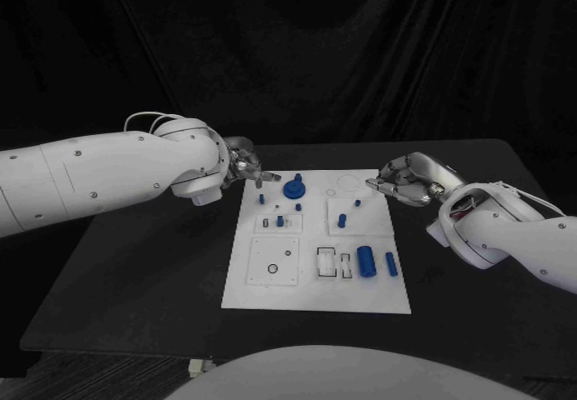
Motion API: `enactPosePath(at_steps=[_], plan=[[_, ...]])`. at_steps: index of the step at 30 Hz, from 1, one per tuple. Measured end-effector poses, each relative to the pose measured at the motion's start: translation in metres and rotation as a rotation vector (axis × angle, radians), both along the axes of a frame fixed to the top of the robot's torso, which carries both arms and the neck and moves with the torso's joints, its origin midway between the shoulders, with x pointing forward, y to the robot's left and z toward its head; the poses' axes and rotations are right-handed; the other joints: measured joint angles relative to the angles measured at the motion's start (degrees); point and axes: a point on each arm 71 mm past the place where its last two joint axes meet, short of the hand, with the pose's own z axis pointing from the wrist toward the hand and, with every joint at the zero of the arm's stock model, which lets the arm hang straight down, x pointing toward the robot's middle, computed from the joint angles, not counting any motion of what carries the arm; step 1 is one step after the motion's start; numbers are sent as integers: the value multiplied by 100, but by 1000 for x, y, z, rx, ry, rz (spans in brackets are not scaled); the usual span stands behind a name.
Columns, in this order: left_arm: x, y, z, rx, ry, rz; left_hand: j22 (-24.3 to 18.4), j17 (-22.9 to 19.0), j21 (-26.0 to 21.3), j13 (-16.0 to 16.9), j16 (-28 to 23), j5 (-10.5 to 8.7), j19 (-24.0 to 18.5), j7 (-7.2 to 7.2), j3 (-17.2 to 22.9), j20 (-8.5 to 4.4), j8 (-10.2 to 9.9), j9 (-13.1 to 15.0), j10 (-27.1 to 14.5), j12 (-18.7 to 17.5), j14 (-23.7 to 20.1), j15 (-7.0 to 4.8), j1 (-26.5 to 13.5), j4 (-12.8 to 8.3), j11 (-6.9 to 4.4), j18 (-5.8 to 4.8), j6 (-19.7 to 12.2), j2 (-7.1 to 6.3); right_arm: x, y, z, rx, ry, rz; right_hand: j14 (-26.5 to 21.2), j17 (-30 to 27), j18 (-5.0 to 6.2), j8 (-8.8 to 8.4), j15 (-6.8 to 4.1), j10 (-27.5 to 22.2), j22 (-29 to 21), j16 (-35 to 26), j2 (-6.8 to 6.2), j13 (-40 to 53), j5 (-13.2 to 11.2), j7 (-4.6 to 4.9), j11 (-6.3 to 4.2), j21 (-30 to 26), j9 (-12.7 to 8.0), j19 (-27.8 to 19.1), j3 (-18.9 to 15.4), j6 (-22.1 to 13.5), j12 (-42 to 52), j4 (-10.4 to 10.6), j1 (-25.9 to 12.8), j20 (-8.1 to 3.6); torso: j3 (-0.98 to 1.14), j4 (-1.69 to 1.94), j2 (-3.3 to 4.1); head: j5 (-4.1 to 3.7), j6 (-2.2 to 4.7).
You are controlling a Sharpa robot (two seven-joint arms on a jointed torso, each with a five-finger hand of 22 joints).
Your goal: Assemble the parts on the task board
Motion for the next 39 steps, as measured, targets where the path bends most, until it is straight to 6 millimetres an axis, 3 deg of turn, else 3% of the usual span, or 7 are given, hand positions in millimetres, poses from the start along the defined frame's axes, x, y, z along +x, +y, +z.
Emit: enactPosePath(at_steps=[4,8,16,24,25,27,39], plan=[[13,6,4,23,-10,23,0,0,46,0,0,132,40,-1,0,-40,43,28,-37,45,0,-1,121,0,-38,-1,0,118,-1,1,1,5,-6,5,0,0,0,0,0,0,0,0,0,0,0,0,0,0,0,0,0,0,0,0,0,0,1,-1,2,-7,0],[28,11,5,50,-2,44,0,0,46,0,0,175,42,-1,0,-41,43,27,-17,45,1,-1,209,0,-57,-2,-2,88,-1,2,1,7,-10,9,0,0,0,0,0,0,0,0,0,0,0,0,0,0,0,0,0,0,0,0,0,0,1,-2,5,-10,0],[48,20,-1,84,24,81,0,0,45,0,0,241,42,1,0,-41,32,25,-16,45,1,-1,285,0,-57,-2,-63,162,-1,4,1,10,-12,14,0,0,0,0,0,0,0,0,0,0,0,0,0,0,0,0,0,0,0,0,0,0,1,1,8,-16,0],[57,16,-14,91,54,82,0,0,45,0,0,241,42,1,0,-41,32,24,-16,45,1,-1,308,-1,-57,-2,-62,184,-1,6,1,11,-13,19,0,0,0,0,0,0,0,0,0,0,0,0,0,0,0,0,0,0,0,0,0,0,-2,1,20,13,0],[58,16,-15,90,57,80,0,0,43,0,0,241,42,1,0,-41,31,24,-16,45,1,-1,362,-1,-57,-2,-62,131,-1,7,1,12,-13,20,0,0,0,0,0,0,0,0,0,0,1,0,0,0,0,0,0,0,0,0,0,0,-3,1,24,15,0],[60,15,-19,89,65,76,0,0,42,0,0,240,42,1,-79,-41,31,21,-16,45,1,-1,503,-79,-57,-2,-62,170,-1,7,1,12,-13,22,0,0,0,0,0,0,0,0,0,0,1,0,0,0,0,0,0,0,0,0,1,0,-5,1,26,17,0],[62,15,-39,79,110,56,0,0,30,1,0,238,39,1,-78,-39,-14,3,-15,45,1,-1,646,-78,-55,-2,-62,163,-2,9,2,14,-13,26,0,0,0,0,0,0,0,0,1,0,1,0,0,0,0,0,0,0,0,0,1,0,-14,7,16,-6,0]])
